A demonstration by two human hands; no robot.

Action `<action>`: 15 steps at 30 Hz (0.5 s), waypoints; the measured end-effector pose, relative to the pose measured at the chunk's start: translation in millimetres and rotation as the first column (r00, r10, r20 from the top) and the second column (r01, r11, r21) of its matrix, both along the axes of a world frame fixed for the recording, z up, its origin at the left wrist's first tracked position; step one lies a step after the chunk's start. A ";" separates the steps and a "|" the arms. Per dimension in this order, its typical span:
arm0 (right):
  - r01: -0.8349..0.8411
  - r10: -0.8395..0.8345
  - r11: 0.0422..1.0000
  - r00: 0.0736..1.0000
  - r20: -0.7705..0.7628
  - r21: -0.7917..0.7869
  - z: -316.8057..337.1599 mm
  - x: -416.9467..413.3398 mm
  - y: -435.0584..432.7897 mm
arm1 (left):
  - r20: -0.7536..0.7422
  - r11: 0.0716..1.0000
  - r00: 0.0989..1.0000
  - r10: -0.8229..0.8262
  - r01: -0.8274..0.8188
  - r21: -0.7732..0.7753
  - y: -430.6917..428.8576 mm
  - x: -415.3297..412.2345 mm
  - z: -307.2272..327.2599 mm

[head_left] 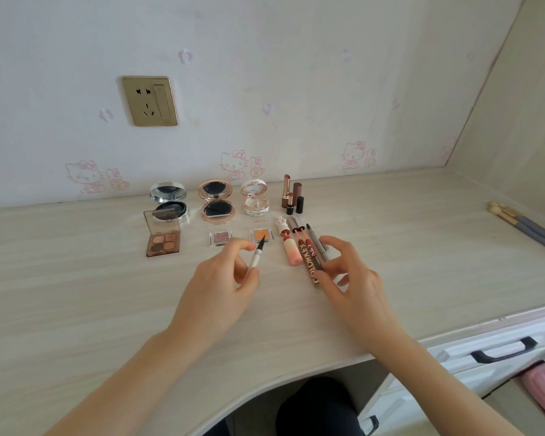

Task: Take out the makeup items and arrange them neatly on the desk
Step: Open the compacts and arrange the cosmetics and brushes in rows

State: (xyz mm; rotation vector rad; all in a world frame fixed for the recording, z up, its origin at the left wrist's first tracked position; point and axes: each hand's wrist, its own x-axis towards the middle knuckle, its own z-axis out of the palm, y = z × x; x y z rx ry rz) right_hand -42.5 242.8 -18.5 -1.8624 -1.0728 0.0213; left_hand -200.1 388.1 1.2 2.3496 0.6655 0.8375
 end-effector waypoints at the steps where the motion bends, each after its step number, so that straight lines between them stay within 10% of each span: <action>1: -0.023 0.023 1.000 1.000 -0.010 -0.010 0.4 2.0 -2.6 | 0.006 1.000 1.000 -0.017 0.017 0.022 -3.3 2.1 -0.4; 15: 0.054 -0.051 0.996 0.997 0.050 -0.077 -5.5 58.1 -33.0 | 0.005 0.970 0.989 -0.151 0.147 0.193 -47.8 60.1 -8.0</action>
